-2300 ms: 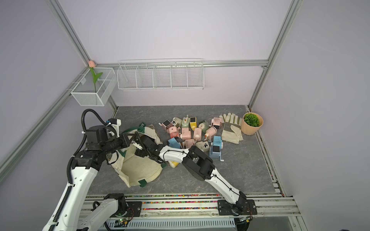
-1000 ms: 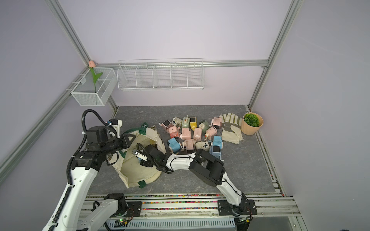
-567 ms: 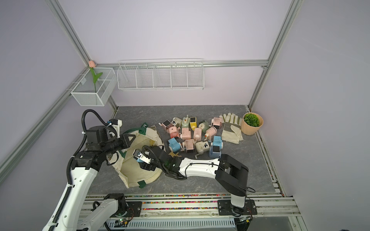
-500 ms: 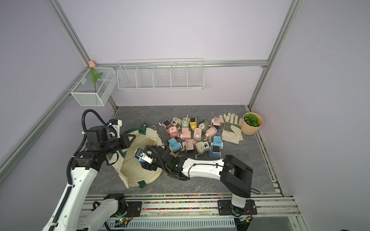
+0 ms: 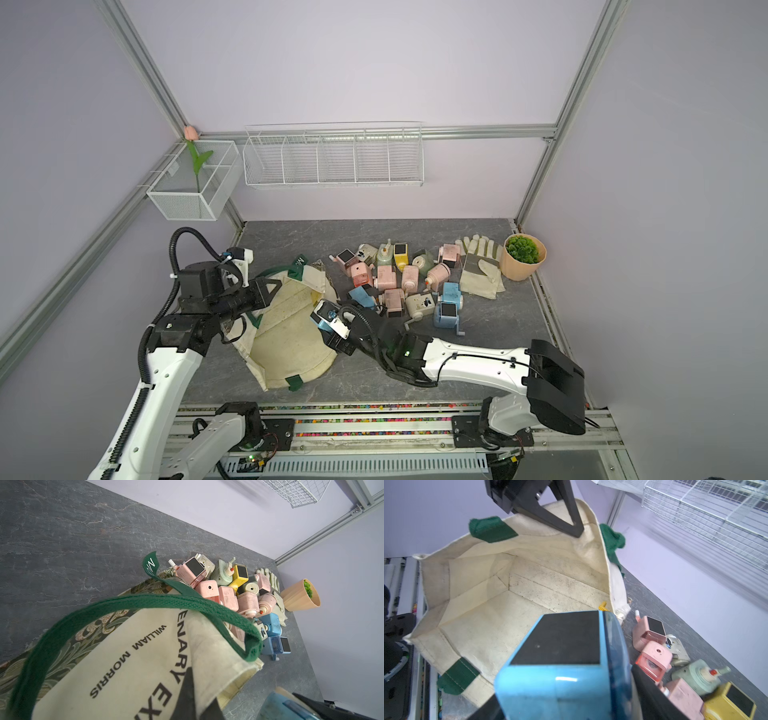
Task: Take out the pencil sharpeners from the tote bags
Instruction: Pick up the pencil sharpener from the canvas bag, then place the pencil sharpener at the center of the board.
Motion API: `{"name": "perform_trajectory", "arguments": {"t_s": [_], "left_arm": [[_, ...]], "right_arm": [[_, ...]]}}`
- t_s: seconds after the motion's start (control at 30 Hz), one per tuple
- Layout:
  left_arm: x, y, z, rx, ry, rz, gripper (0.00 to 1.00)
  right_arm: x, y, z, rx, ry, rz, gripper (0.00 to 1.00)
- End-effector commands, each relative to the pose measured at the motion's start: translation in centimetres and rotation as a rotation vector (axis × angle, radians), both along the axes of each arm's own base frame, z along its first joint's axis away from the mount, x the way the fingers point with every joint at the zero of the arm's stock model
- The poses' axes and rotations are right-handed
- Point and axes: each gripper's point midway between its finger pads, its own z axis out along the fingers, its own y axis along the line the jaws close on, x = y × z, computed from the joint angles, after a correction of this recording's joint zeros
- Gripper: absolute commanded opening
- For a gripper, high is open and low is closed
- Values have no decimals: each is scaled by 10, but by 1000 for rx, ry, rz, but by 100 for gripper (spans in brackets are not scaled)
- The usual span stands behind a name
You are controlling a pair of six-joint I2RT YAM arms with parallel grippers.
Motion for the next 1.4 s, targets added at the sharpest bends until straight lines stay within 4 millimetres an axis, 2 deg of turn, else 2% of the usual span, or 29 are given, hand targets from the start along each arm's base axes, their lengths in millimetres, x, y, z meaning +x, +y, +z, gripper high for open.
{"name": "perform_trajectory", "arguments": {"t_s": [0.0, 0.3, 0.47, 0.77, 1.03, 1.37], "left_arm": [[3, -2, 20, -16, -71, -12, 0], [2, -3, 20, -25, -71, -19, 0], [2, -4, 21, -27, -71, -21, 0], [2, -3, 21, -23, -74, -17, 0], [2, -3, 21, -23, -74, -19, 0], [2, -3, 21, -25, -74, -19, 0]], "right_arm": [[10, -28, -1, 46, 24, -111, 60], [36, -101, -47, 36, 112, -355, 60], [42, -126, -72, 13, 163, -437, 61], [44, -139, -117, -70, 280, -529, 62], [42, -147, -136, -126, 358, -583, 66], [48, -138, -161, -188, 406, -596, 67]]}}
